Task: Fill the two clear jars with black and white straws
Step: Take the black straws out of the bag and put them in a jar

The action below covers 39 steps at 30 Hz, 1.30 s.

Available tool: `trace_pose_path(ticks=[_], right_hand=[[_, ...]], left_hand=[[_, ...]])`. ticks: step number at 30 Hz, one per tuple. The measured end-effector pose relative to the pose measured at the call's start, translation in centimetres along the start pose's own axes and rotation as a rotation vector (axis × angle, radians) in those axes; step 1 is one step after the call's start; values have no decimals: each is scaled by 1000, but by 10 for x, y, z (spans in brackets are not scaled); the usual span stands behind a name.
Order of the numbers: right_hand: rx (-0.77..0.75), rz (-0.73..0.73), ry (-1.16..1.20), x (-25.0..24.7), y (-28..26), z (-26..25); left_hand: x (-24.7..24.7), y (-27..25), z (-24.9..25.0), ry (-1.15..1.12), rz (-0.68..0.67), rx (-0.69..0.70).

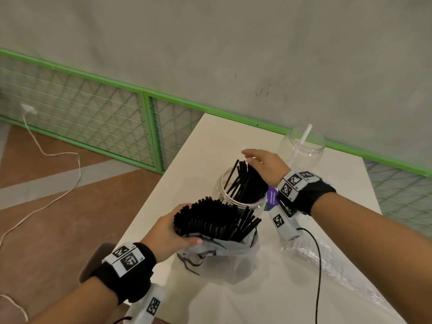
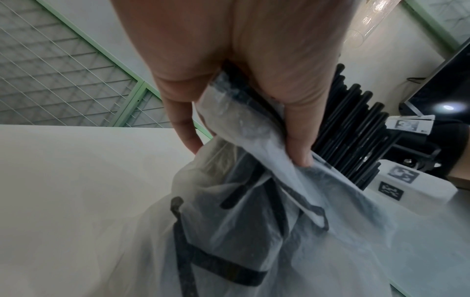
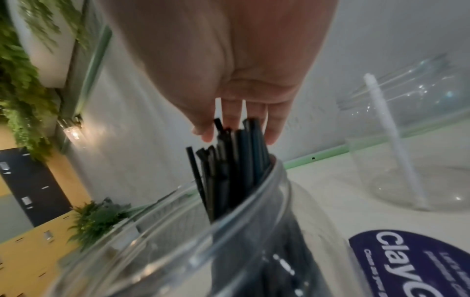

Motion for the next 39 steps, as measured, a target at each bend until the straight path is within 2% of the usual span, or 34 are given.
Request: trace_pose_path(ticks=[3,5,9,15,20,25,29,31,36,39], right_hand=[[-79,4,-1,-14,-16,0],[-190,-16,-51,-21,-28,-1],[-454,-36,-358,-17,-45,-6],[-541,-182,-766,15,-26,-27],[-490,-295,-911,18,-6,-33],[-411,-332,-852,17,4,-32],[-411,-210,-750,8,6,-25],[-352,-151,-678,2,4,-18],[-259,-134,-528,1,-8,-3],[-229,-26,-393,-7,-13,-5]], left_hand=[[0,-2,1,-11,0,-1],[0,-2,1,-13,-2,-2],[0,-3,2,-20,1,-1],[-1,-2,1,-27,3,-3],[0,-2,-1,-36,-4,-7],[-1,-1,-3,-26,-1,-7],[-3,-2,-4,-34,2,-6],[-4,-2,-4,-35,-3,-6],[-4,-1,-3,-29,-4,0],[-5,-1,-4,-21,-9,3]])
Point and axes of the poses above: each hand's wrist, its own y-axis towards the middle knuckle, its own x-axis out of the palm, z = x × y, the point moved 1 cm from there along y, towards the middle knuckle, and after that the axes turned 9 degrees about z, right-handed, at the moved point
